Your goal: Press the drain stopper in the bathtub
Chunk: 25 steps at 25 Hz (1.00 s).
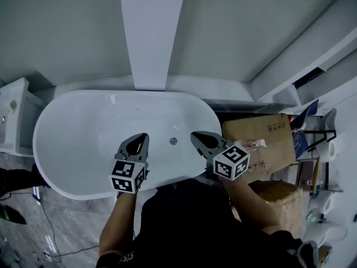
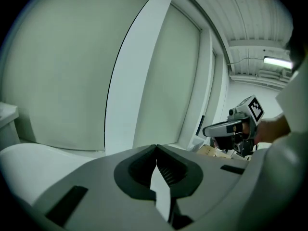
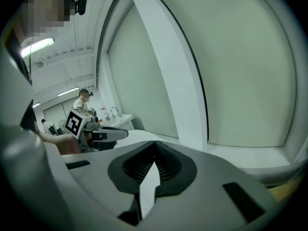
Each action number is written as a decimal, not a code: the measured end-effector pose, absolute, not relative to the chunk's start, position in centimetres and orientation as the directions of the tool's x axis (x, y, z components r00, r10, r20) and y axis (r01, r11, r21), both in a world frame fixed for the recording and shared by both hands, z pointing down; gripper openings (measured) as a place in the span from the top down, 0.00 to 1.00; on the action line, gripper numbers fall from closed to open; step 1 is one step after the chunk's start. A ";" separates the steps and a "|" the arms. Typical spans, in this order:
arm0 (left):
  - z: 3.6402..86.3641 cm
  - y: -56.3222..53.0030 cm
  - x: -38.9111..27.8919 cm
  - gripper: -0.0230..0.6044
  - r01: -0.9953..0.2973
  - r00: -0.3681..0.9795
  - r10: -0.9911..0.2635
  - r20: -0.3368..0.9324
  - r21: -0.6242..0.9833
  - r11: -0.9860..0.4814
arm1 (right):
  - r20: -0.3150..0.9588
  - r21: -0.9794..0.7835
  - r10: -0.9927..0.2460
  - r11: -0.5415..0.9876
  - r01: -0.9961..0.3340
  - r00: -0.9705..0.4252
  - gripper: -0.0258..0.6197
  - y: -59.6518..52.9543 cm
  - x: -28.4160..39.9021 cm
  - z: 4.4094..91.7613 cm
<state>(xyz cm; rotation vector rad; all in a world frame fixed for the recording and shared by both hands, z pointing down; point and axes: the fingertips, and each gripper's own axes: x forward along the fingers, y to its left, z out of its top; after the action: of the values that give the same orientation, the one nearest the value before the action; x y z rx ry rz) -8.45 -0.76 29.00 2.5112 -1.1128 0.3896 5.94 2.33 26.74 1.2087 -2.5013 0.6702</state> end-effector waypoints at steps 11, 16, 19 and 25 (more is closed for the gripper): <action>33.3 -3.9 -6.6 0.94 -0.780 0.613 -0.622 0.487 0.243 -0.577 | 0.478 -0.389 -0.561 0.555 -0.735 -0.676 0.94 -1.6 6.3 32.6; 36.5 -6.3 -5.3 0.94 -0.801 0.577 -0.606 0.547 0.236 -0.550 | 0.510 -0.404 -0.510 0.569 -0.716 -0.693 0.94 -4.0 7.5 36.5; 40.1 -7.9 -4.4 0.94 -0.799 0.569 -0.584 0.580 0.220 -0.560 | 0.565 -0.401 -0.449 0.583 -0.707 -0.692 0.94 -4.8 7.9 41.0; 50.1 -9.3 -2.8 0.94 -0.790 0.579 -0.546 0.605 0.250 -0.561 | 0.670 -0.374 -0.355 0.598 -0.709 -0.653 0.94 -5.2 8.6 51.2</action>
<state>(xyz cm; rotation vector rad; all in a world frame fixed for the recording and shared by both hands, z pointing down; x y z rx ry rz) -2.78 -9.30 50.06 2.3092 -1.0653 0.6444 8.56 -5.22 51.21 0.8401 -2.2851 0.8632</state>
